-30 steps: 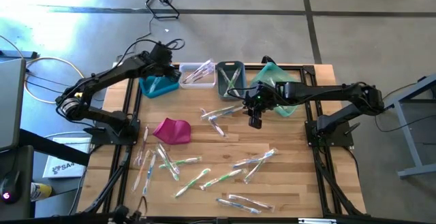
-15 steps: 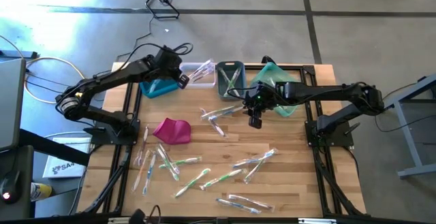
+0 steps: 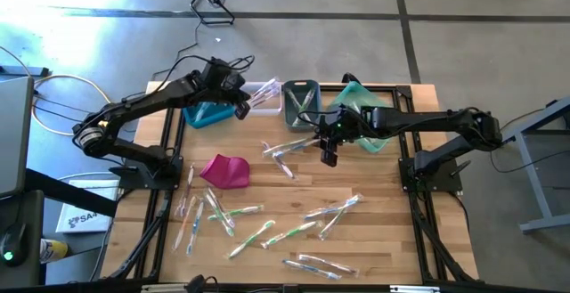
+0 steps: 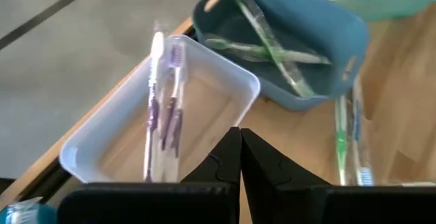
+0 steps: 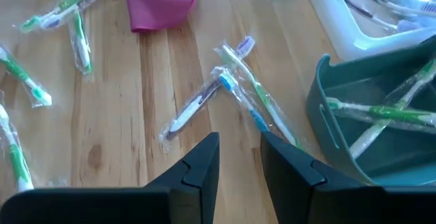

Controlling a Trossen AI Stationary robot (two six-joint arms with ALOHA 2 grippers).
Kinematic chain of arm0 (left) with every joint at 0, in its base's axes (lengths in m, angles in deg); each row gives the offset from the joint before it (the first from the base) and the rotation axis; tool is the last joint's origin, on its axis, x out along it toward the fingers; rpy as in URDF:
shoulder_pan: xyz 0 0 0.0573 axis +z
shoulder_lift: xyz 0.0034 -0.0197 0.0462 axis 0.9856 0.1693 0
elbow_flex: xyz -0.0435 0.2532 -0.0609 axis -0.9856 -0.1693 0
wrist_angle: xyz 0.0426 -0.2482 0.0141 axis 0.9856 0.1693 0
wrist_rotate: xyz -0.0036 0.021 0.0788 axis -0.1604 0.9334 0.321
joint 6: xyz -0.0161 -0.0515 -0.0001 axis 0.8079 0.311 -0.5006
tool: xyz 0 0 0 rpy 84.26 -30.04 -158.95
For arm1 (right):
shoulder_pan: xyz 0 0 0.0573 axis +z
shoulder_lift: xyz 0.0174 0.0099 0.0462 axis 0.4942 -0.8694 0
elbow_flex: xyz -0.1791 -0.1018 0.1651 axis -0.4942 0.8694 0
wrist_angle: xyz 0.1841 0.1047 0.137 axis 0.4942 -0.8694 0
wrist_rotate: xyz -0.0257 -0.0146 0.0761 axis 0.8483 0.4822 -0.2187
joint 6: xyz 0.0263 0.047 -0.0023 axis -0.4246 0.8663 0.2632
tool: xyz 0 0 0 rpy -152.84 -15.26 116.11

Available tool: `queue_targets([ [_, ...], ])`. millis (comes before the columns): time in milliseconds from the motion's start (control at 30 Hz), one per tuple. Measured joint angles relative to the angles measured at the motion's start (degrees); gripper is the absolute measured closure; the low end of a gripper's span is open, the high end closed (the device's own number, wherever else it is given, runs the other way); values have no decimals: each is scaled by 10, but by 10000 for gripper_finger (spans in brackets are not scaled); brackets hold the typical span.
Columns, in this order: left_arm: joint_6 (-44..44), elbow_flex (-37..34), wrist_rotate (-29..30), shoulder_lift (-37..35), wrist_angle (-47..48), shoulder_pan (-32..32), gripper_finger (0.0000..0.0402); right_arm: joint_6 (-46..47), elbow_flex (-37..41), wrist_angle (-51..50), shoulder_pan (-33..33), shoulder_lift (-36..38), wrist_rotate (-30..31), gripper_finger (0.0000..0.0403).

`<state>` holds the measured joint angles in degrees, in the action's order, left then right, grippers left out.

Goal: Pick & Place Toothbrushes
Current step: Put the blue toothbrush into the blue bin

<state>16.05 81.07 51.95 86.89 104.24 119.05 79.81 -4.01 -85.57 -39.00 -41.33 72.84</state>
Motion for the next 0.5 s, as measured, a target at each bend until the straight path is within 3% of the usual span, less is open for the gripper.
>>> queue_targets([
  [133, -27, 0, -7, -17, -2, -28, 396, 6, 0, -3, 0, 0, 2, 303],
  [300, -63, -6, 23, -45, -10, -71, 396, 11, 0, -3, 0, 0, 47, 303],
  [500, -74, -99, 33, -124, -106, -106, 396, 5, 0, -2, 5, 24, 29, 303],
])
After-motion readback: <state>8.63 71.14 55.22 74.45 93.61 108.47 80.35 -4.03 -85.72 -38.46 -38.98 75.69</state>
